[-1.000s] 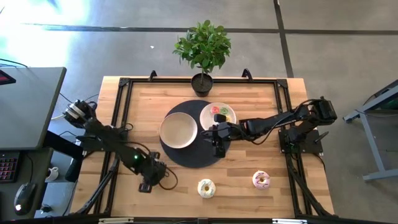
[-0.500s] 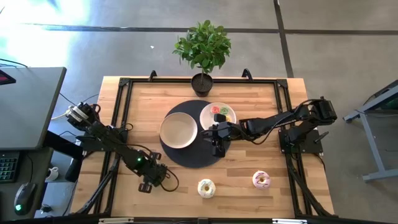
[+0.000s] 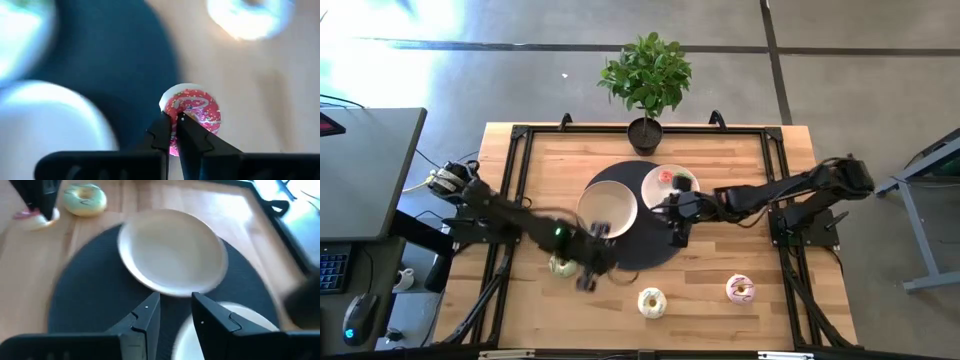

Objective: Pick & Place donuts
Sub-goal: Put the small pink donut on the right white plate, then put the big green donut on the left white plate

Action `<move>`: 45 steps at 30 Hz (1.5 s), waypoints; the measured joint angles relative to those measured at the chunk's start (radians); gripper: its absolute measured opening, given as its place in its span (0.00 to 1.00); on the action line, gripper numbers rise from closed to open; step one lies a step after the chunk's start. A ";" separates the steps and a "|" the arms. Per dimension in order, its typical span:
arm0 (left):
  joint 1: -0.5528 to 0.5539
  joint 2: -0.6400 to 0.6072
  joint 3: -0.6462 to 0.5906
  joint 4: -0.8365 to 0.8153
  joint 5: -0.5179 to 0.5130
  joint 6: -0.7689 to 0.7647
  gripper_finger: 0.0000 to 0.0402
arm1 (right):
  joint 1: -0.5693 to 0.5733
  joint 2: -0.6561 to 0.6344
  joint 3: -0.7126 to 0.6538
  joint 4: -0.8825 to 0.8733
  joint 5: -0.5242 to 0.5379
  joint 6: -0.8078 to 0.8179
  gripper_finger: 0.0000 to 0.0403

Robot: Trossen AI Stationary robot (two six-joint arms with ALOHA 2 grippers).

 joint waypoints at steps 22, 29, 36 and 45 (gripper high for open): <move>0.589 0.276 0.056 0.573 0.110 -0.036 0.02 | -0.059 -0.533 -0.288 -0.370 0.359 0.468 0.27; 0.592 0.317 0.052 0.552 0.131 -0.046 0.06 | -0.065 -0.568 -0.300 -0.356 0.348 0.519 0.27; 0.592 0.340 0.052 0.541 0.118 -0.066 0.20 | -0.065 -0.560 -0.300 -0.312 0.276 0.518 0.27; 0.592 0.331 0.055 0.516 0.110 -0.072 0.27 | -0.065 -0.560 -0.300 -0.280 0.269 0.516 0.27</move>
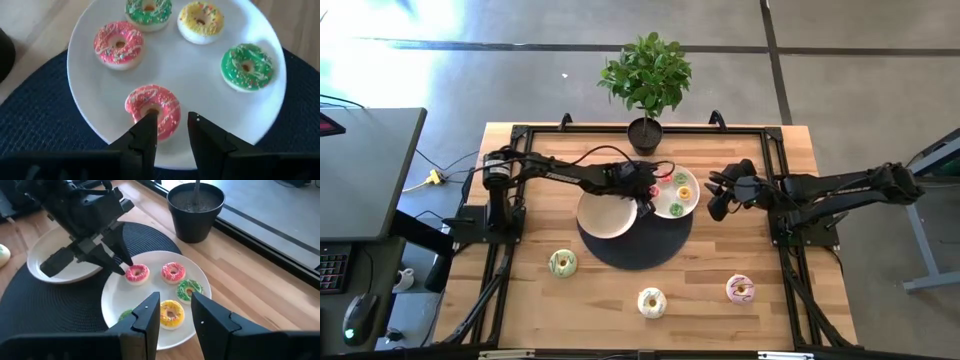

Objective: Pick & Place donuts
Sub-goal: Put the big green donut on the left white plate

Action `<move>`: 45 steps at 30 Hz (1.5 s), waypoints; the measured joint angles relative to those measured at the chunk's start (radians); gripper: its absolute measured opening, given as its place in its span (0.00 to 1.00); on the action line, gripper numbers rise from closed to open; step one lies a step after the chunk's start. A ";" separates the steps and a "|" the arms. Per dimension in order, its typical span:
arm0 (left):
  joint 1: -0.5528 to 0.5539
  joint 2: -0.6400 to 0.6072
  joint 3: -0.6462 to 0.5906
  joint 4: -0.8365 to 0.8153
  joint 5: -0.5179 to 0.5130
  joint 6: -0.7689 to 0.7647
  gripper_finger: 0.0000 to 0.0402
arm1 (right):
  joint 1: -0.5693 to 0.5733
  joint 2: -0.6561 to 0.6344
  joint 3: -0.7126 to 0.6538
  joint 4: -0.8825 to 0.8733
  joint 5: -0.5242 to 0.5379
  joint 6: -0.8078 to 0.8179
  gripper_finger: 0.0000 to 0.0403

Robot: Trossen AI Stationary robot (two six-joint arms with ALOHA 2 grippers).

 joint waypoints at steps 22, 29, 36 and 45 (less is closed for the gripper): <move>-0.126 -0.566 0.135 -0.824 -0.039 -0.041 0.27 | 0.023 0.104 0.000 0.177 -0.081 -0.062 0.27; -0.357 -0.754 -0.140 -0.805 -0.061 -0.318 0.27 | 0.022 0.203 0.001 0.445 -0.321 -0.209 0.27; -0.548 -0.759 -0.369 -0.807 -0.075 -0.675 0.27 | 0.020 0.271 0.001 0.571 -0.400 -0.255 0.27; -0.649 -0.685 -0.535 -0.703 0.021 -0.821 0.27 | 0.019 0.274 0.001 0.583 -0.400 -0.255 0.27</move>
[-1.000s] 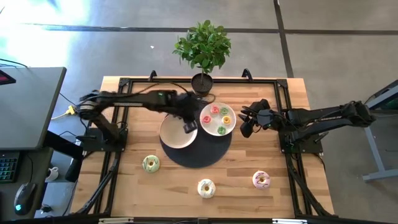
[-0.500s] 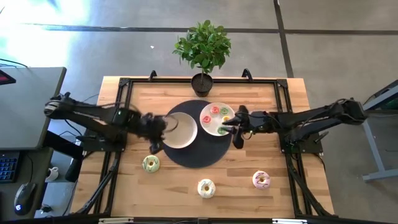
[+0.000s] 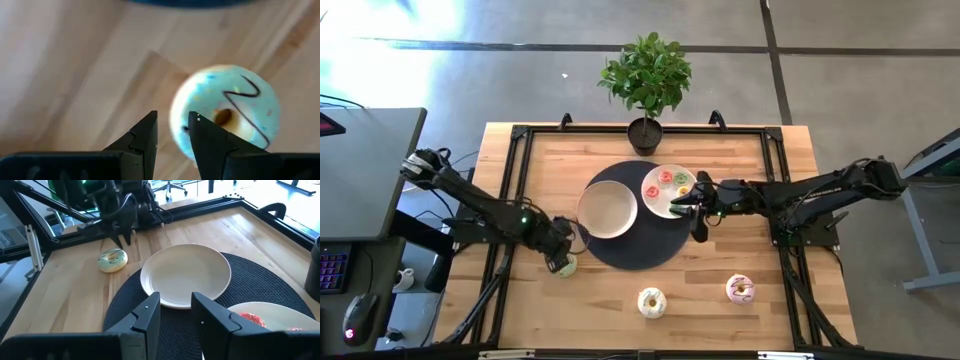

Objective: Pick & Place donuts
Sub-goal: Put the big green donut on the left white plate

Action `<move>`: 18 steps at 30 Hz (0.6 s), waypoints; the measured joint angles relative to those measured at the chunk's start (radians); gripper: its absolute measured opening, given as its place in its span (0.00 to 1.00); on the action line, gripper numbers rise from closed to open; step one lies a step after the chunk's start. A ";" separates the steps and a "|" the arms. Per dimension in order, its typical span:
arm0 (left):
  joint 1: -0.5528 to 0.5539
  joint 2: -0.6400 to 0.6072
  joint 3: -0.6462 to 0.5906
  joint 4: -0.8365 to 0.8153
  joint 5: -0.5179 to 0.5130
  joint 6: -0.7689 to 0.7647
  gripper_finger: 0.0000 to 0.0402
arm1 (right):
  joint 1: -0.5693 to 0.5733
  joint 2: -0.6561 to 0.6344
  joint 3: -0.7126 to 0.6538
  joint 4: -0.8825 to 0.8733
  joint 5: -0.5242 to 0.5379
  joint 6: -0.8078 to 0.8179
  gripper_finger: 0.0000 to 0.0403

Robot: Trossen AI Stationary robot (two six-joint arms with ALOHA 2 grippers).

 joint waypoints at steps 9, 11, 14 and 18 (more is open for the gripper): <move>-0.045 0.049 -0.027 0.068 -0.017 0.008 0.27 | 0.000 0.000 0.000 -0.001 0.000 0.000 0.27; -0.045 0.049 -0.027 0.077 -0.014 0.012 0.27 | 0.000 0.000 0.000 -0.002 0.000 0.000 0.27; -0.045 0.049 -0.028 0.095 -0.009 0.021 0.27 | 0.000 0.000 0.000 -0.002 0.000 0.000 0.27; -0.045 0.044 -0.028 0.116 0.015 0.035 0.27 | 0.000 0.000 0.000 -0.003 0.000 0.000 0.27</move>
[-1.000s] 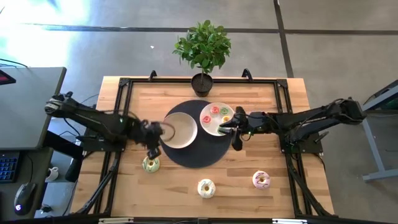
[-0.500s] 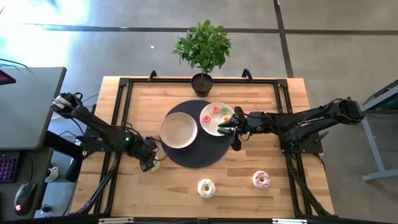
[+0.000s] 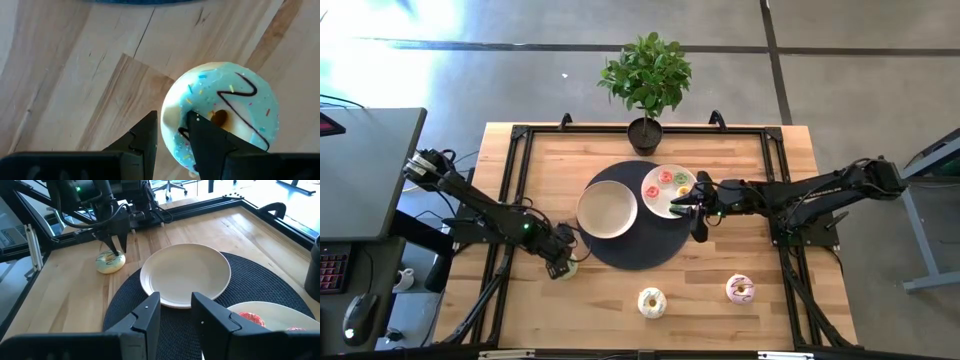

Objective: Pick & Place donuts
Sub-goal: Put the big green donut on the left white plate

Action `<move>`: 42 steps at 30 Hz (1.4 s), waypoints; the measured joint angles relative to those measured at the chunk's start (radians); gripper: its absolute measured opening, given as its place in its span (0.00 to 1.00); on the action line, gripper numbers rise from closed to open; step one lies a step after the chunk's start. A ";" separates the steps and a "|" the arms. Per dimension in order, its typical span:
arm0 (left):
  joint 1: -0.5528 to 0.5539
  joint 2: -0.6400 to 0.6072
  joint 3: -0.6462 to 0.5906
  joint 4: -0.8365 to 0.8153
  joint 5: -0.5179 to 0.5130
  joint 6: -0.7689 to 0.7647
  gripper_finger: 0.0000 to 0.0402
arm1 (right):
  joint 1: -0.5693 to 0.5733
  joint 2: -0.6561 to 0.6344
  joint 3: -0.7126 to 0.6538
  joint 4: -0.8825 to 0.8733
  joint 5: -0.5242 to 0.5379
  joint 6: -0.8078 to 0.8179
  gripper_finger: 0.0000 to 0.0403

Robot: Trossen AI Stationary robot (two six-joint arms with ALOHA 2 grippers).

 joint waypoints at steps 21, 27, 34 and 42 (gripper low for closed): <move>0.000 0.114 0.028 0.047 -0.044 0.042 0.02 | 0.000 0.000 0.000 0.002 0.017 0.000 0.27; 0.002 0.113 0.185 -0.075 -0.211 0.027 0.01 | 0.000 -0.001 0.000 0.004 0.052 0.000 0.27; 0.088 0.114 0.384 -0.207 -0.353 0.086 0.00 | 0.000 -0.001 0.000 0.025 0.051 -0.001 0.27; 0.364 0.141 0.432 -0.133 -0.369 0.305 0.00 | 0.000 -0.001 0.000 0.058 0.047 0.000 0.27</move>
